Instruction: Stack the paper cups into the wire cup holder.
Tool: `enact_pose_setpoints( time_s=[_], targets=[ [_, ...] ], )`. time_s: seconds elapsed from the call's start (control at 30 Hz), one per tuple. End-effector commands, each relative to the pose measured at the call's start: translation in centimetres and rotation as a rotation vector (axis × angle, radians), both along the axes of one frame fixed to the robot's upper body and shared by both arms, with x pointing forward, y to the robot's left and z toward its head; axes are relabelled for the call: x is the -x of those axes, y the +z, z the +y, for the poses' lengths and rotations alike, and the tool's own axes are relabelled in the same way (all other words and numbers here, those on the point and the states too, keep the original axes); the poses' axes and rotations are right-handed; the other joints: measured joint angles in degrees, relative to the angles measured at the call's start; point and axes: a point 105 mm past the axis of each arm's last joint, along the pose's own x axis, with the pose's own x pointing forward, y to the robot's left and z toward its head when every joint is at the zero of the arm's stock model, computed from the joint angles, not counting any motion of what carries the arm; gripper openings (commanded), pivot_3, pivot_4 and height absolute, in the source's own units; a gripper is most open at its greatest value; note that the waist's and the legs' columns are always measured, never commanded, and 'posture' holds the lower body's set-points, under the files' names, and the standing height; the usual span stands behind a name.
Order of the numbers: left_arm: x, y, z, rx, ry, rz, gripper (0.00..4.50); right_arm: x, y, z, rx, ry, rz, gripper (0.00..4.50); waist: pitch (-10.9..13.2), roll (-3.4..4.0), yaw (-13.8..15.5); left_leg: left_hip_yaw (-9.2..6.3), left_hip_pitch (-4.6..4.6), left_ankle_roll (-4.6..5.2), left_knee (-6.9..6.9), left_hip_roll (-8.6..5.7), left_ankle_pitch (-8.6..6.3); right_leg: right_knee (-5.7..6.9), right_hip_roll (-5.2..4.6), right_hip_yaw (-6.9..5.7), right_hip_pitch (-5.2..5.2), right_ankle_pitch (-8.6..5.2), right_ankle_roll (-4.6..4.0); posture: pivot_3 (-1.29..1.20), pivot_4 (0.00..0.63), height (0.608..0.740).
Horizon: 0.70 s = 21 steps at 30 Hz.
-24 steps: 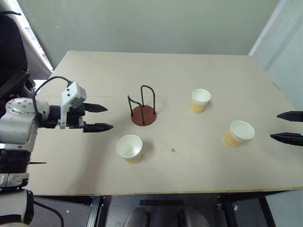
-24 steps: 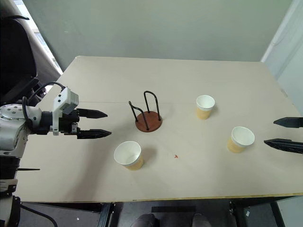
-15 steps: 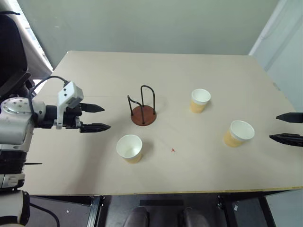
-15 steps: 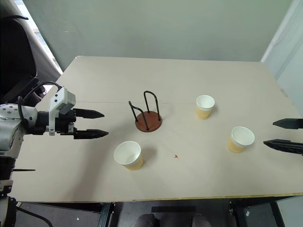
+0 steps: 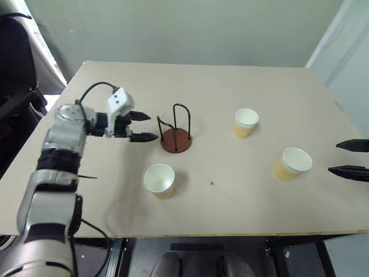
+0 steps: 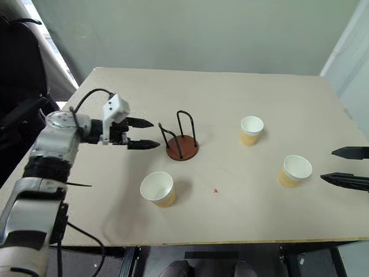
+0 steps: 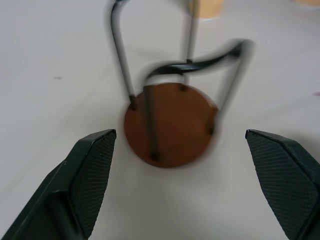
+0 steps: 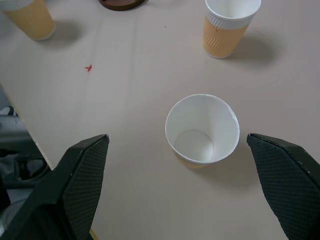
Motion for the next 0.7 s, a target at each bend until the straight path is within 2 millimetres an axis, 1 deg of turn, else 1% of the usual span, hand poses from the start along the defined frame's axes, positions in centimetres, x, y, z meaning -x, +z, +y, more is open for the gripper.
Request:
enact_pose_setpoints(
  time_s=[0.03,0.17,0.3,0.33,0.43,0.47,0.57,0.7],
  targets=[
    [-1.3,0.3,-1.2,-0.036,-0.010,-0.052,4.43,0.8,1.8,0.3,0.002,-0.003,-0.071,4.50,0.0,0.00,0.0,0.00,-0.03,0.00,0.00,0.00,0.00,0.00,0.00,0.00,0.00,0.01,0.02,0.00,0.150,0.740],
    [-2.4,0.1,-2.5,-0.051,0.011,-0.070,4.43,1.5,1.8,0.1,0.003,-0.037,-0.071,4.50,0.0,-0.01,0.1,0.01,-0.17,0.02,-0.01,0.00,0.01,-0.06,0.03,-0.08,-0.02,0.04,0.07,0.00,0.150,0.740],
    [-2.5,-0.4,-2.6,-0.069,0.003,-0.048,4.43,2.1,1.7,-0.1,0.005,-0.060,-0.066,4.50,0.0,-0.02,0.0,0.02,-0.18,0.02,-0.02,0.02,0.01,-0.10,0.06,-0.09,-0.04,0.04,0.07,0.00,0.150,0.740],
    [-2.5,-0.5,-2.6,-0.068,0.006,-0.048,4.29,2.3,1.7,-0.1,0.004,-0.064,-0.067,4.50,0.0,-0.02,-0.1,0.03,-0.18,0.03,-0.02,0.02,0.01,-0.09,0.06,-0.08,-0.05,0.03,0.07,0.00,0.150,0.740],
    [-2.4,-0.6,-2.7,-0.065,-0.006,-0.037,3.51,2.5,1.7,-0.2,0.004,-0.075,-0.067,4.50,0.0,-0.02,0.0,0.09,-0.17,0.06,0.03,-0.01,0.04,-0.14,0.18,-0.13,-0.06,0.03,0.09,0.00,0.150,0.740],
    [-2.4,-0.7,-2.7,-0.067,-0.011,-0.036,3.08,2.5,1.7,-0.2,0.004,-0.076,-0.067,4.50,0.0,-0.02,0.0,0.09,-0.15,0.08,0.06,-0.04,0.05,-0.19,0.20,-0.16,-0.05,0.02,0.09,0.00,0.150,0.740],
    [-2.3,-0.7,-2.7,-0.069,-0.014,-0.035,2.07,2.6,1.7,-0.1,0.004,-0.077,-0.066,4.50,0.0,-0.02,0.0,0.08,-0.15,0.10,0.18,-0.05,0.06,-0.16,0.20,-0.16,-0.04,0.02,0.10,0.00,0.150,0.740],
    [-2.6,0.1,-2.4,-0.058,0.014,-0.080,0.50,2.4,1.6,-0.1,0.005,-0.076,-0.068,4.50,0.0,-0.02,0.0,0.07,-0.16,0.10,0.32,-0.07,0.06,-0.12,0.21,-0.24,-0.02,0.00,0.13,0.00,0.150,0.740]
  ],
)
